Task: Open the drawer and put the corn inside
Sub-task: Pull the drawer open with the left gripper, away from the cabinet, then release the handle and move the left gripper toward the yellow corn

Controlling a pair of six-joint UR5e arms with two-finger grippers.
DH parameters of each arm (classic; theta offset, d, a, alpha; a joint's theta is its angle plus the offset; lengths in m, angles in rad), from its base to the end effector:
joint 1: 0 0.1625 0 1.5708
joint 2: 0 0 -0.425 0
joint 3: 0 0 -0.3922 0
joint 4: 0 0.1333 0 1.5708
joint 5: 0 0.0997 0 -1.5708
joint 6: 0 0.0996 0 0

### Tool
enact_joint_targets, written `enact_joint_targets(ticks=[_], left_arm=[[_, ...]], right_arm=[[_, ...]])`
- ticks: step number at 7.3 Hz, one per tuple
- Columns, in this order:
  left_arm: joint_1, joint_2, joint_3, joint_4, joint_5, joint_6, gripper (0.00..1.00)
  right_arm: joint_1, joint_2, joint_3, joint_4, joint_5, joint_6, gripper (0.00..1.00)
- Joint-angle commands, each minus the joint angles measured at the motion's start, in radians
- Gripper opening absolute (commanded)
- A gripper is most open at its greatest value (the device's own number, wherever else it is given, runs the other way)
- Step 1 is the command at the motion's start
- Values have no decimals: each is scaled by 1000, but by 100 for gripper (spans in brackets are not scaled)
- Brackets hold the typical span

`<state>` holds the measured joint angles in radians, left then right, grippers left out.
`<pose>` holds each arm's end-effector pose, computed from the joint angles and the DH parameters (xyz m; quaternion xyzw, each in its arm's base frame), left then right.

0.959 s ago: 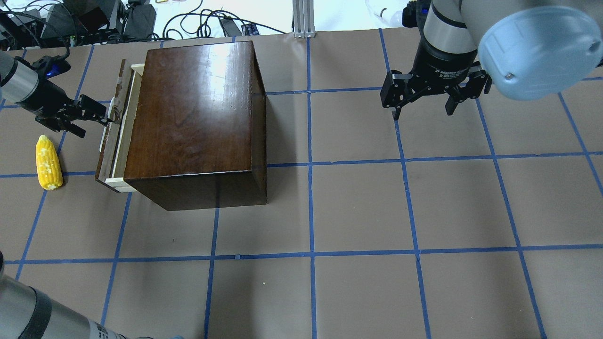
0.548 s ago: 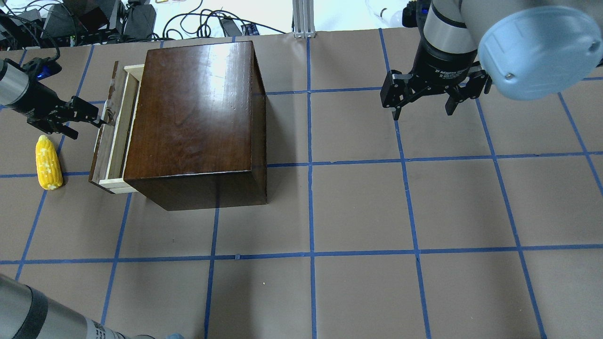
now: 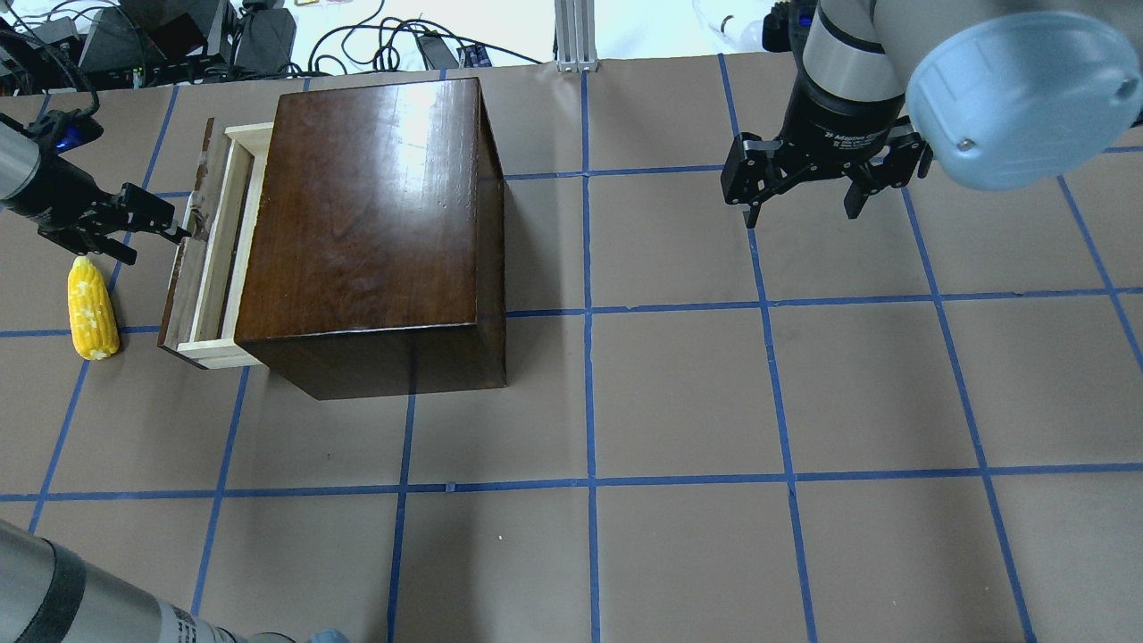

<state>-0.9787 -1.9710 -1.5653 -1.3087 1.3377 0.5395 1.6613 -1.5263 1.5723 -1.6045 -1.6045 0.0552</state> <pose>0.2128 -0.5964 0.2939 0.0338 -0.9905 0.0066 0.1332 0.1754 -0.4953 0.4683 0.0177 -0.9997 -0.0049 0.0173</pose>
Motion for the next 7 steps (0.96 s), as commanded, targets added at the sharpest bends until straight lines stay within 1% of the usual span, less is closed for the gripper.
enact_joint_targets(ticks=[1,2,3,4,5,7], left_arm=[[2,27,5,-1,17,-1,100],[5,24,10,0,68,0,100],[26,2,40,14,95,0,100],[37,-12,63,31,157,0,100],[40,-23,63,80,199,2,100],[80,-66,60,117,205,3,100]], right_arm=[[0,0,0,0,0,0,100],[0,0,0,0,0,0,100],[0,0,0,0,0,0,100],[0,0,0,0,0,0,100],[0,0,0,0,0,0,100],[0,0,0,0,0,0,100]])
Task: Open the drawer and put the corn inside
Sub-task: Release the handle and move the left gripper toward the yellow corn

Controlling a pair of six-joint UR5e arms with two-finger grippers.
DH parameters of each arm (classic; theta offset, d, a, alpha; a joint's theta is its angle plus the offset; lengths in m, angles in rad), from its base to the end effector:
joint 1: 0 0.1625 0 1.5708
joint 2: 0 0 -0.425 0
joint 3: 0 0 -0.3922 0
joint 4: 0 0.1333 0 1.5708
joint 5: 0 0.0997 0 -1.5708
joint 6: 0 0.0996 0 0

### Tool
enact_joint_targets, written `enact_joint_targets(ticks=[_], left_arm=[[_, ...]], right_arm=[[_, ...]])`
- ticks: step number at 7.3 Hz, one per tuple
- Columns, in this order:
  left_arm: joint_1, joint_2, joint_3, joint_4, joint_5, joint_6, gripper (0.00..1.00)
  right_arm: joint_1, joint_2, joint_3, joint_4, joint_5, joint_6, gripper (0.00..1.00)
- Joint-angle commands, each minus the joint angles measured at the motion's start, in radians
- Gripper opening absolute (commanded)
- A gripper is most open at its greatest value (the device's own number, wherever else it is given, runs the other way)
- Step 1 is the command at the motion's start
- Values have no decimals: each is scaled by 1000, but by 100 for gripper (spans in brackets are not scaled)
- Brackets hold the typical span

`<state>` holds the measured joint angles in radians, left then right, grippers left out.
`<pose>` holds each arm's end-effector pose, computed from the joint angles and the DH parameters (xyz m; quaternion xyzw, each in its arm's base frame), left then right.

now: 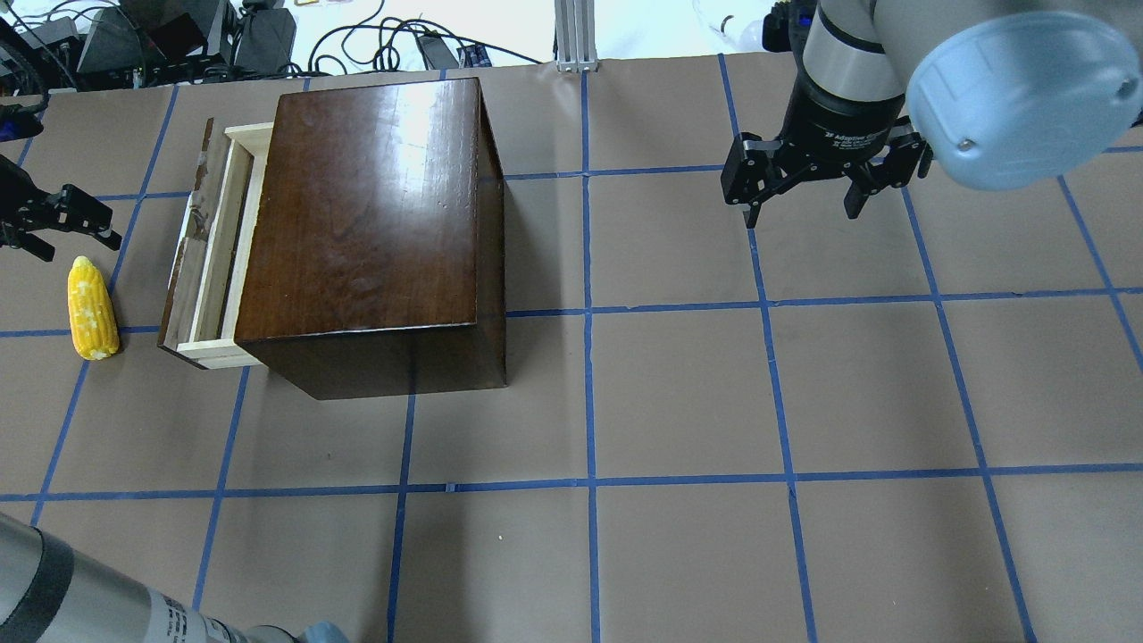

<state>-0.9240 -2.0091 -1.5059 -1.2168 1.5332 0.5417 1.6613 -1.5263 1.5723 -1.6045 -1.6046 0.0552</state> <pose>0.2783 -0.5959 0.3028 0.0527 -0.9984 0.0025 0.0210 0.1754 -0.4953 0.4683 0.0178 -0.9997 -0.0049 0.0173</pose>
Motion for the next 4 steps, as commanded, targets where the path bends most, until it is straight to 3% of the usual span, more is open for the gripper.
enact_joint_targets(ticks=[1,4], left_arm=[[40,-55,-7,63,10,1,100],[91,-135,-2,103,10,15,100]], right_arm=[[0,0,0,0,0,0,100],[0,0,0,0,0,0,100]])
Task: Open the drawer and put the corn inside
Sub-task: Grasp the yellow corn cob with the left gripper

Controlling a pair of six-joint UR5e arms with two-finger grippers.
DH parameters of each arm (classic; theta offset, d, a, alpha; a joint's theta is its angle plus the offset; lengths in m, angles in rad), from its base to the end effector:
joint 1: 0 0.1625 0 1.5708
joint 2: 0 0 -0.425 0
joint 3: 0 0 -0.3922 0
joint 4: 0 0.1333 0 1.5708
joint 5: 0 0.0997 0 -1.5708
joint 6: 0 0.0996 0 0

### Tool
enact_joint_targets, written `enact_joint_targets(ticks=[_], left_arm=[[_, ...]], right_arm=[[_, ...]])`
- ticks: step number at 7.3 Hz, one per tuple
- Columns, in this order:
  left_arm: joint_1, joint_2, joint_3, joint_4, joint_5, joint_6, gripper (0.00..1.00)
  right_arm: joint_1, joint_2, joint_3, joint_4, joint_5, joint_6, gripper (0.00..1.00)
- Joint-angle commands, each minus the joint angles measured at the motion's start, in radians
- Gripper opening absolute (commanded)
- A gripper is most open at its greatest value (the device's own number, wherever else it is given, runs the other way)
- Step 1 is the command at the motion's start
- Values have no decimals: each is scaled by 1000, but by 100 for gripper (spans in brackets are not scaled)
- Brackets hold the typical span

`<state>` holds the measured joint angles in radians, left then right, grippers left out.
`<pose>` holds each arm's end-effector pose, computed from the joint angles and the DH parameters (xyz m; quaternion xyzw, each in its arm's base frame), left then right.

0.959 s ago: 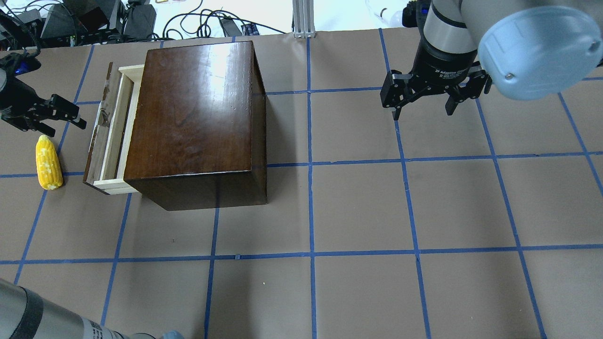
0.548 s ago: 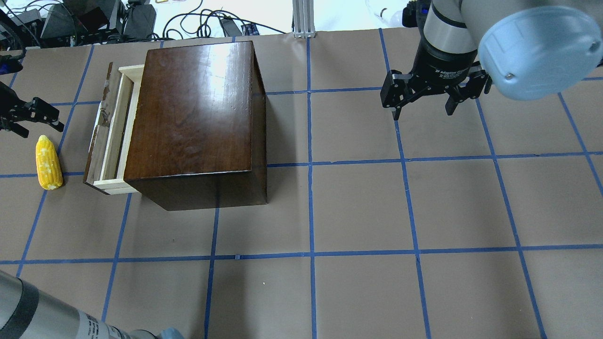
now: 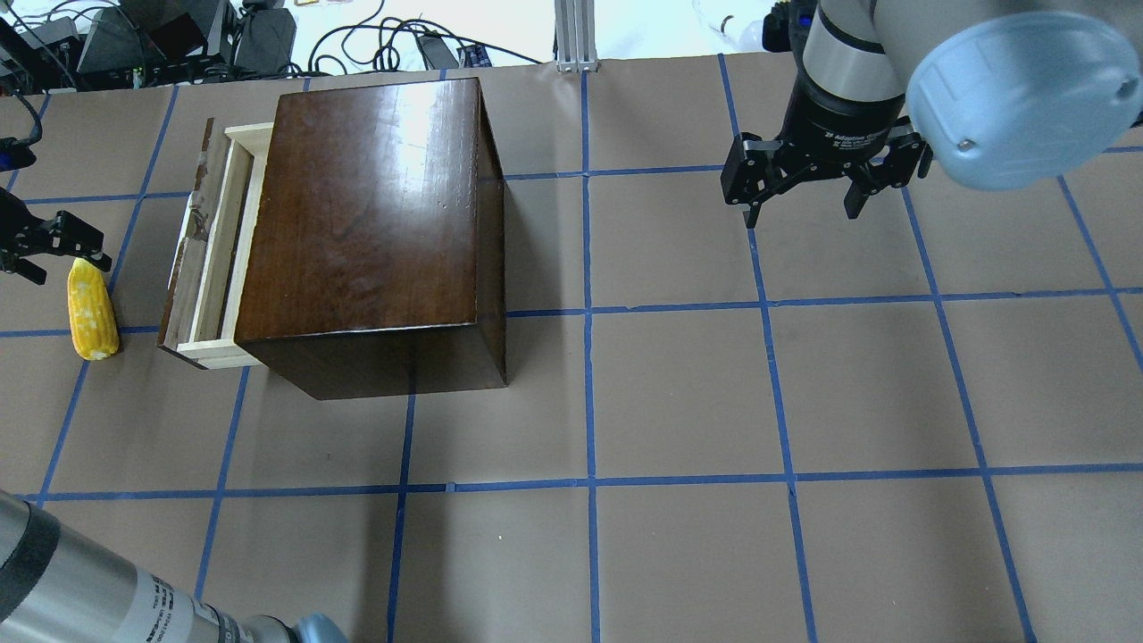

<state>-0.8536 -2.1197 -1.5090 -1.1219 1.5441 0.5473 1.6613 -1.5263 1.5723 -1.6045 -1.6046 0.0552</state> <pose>0.3341 -0.5899 0.2382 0.0851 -0.9961 -0.0075 0.0221 0.1754 -0.4953 0.4683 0.0178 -0.9997 -0.0049 0.0173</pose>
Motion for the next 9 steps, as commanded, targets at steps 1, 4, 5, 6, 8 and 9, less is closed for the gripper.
enact_joint_targets(ticks=[1,4,5,6,8,9], left_arm=[[22,-34,0,11,-1,17,100],[22,-66,0,17,-2,17,100],[22,-68,0,19,-2,19,100],[22,-71,-2,25,-2,19,100],[22,-80,1,25,-2,26,94],[22,-83,7,27,-2,48,57]], right_arm=[[0,0,0,0,0,0,100],[0,0,0,0,0,0,100],[0,0,0,0,0,0,100],[0,0,0,0,0,0,100],[0,0,0,0,0,0,100],[0,0,0,0,0,0,100]])
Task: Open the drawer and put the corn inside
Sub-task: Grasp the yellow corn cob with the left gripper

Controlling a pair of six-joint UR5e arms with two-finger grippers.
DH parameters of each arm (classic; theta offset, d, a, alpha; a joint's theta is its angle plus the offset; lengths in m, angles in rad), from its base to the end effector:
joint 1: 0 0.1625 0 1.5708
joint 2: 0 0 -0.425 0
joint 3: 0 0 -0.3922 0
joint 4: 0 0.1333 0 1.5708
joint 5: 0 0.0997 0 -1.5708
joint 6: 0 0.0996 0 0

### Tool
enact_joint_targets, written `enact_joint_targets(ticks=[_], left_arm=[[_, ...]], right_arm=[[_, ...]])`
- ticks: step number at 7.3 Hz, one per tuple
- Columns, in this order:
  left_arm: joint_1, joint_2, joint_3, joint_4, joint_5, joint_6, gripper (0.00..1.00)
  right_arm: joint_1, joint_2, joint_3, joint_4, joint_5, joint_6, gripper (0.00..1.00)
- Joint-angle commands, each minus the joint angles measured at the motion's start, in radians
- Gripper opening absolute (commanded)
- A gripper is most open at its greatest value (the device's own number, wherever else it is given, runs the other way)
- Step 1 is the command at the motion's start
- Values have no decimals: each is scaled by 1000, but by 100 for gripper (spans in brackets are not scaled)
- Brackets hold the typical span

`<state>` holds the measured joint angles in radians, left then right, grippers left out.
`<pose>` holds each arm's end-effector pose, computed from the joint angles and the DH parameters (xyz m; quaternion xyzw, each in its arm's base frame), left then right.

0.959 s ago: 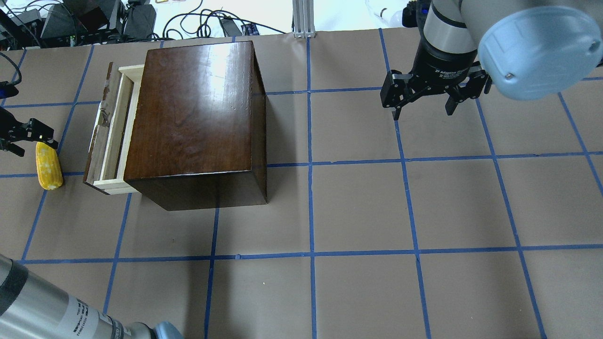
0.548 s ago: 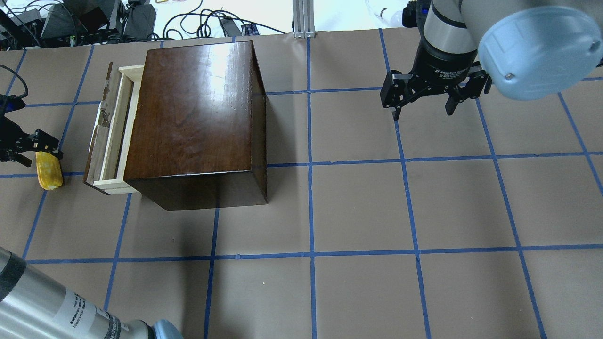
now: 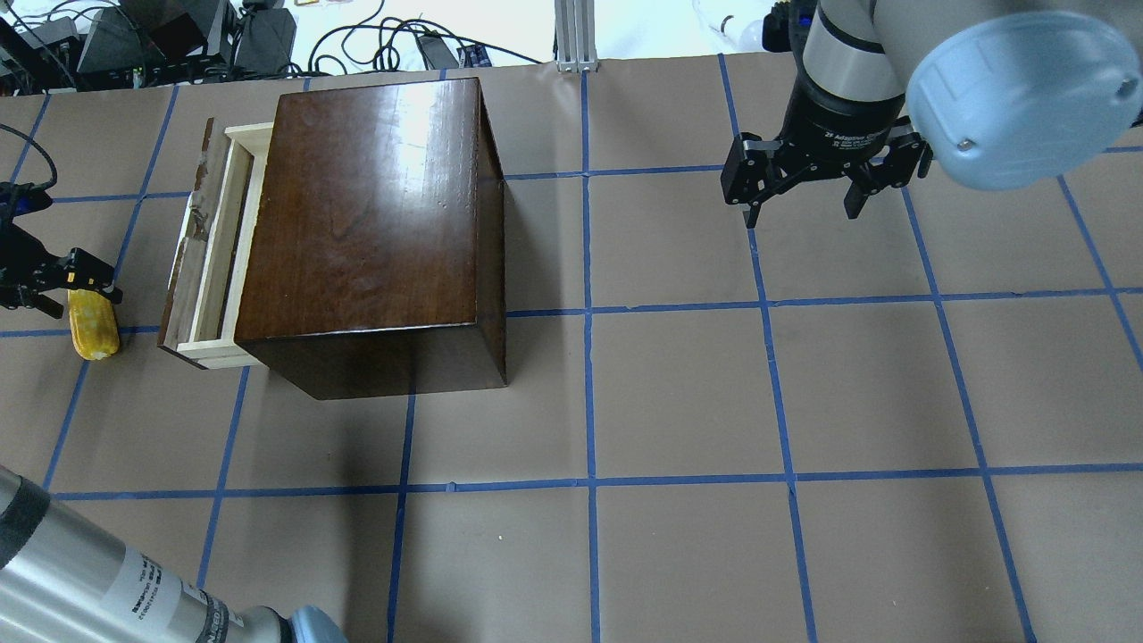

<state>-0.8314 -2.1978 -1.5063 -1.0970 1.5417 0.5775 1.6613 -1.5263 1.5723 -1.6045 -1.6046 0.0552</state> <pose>0.3519 -0.5880 0.1895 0.0814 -0.9956 -0.0262 0.0386 0.1754 -0.4953 0.4683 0.0178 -0.9997 -0.0049 0.0173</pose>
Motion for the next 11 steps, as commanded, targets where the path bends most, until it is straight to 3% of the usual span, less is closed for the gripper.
enact_joint_targets(ticks=[1,4,8,11], left_arm=[[0,-7,5,23,0,27,35],[0,-7,6,29,0,36,0],[-3,42,20,16,0,33,0],[-24,137,55,-99,2,27,0]], right_arm=[[0,0,0,0,0,0,100],[0,0,0,0,0,0,100],[0,0,0,0,0,0,100],[0,0,0,0,0,0,100]])
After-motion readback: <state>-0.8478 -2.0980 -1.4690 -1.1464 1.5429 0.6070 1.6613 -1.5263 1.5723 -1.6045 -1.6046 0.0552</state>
